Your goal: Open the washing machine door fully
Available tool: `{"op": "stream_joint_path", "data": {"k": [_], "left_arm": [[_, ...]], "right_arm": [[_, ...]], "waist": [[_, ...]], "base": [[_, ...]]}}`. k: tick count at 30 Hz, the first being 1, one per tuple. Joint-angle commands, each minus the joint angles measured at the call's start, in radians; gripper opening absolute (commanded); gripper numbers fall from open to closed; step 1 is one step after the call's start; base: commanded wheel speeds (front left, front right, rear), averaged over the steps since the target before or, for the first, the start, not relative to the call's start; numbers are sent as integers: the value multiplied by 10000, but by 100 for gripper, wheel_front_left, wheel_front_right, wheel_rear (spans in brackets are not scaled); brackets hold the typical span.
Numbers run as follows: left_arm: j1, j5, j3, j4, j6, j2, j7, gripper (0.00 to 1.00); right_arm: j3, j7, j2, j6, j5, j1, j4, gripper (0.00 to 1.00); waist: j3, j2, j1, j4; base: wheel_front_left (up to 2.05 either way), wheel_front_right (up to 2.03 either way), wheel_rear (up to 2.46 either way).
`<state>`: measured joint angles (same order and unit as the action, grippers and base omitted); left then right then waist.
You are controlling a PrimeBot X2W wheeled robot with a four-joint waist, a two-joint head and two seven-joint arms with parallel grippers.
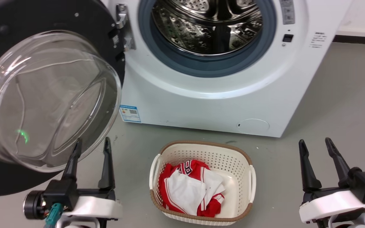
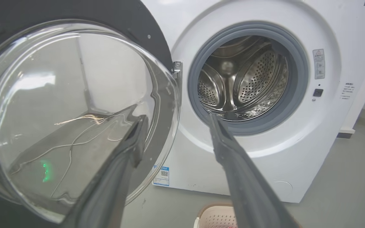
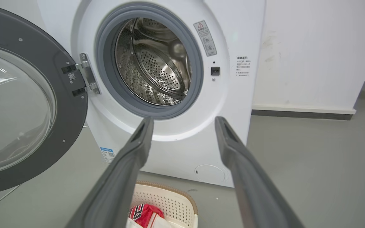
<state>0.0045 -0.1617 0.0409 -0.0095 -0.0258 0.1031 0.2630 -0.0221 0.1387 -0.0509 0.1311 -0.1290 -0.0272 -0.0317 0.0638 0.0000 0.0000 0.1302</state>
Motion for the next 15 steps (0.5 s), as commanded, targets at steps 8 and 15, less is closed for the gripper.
{"op": "stream_joint_path", "data": {"k": [8,15], "left_arm": [[-765,528,221,-31,54,-145,23,100],[-549,529,206,177,84,-271,23,100]], "right_arm": [[-262,-20,16,-7,612,163,-266,100],[-185,21,16,-7,484,-2,-122,100]], "waist": [[3,0,0,-658],[-4,0,0,-862]], "base": [[0,0,0],[0,0,0]]}}
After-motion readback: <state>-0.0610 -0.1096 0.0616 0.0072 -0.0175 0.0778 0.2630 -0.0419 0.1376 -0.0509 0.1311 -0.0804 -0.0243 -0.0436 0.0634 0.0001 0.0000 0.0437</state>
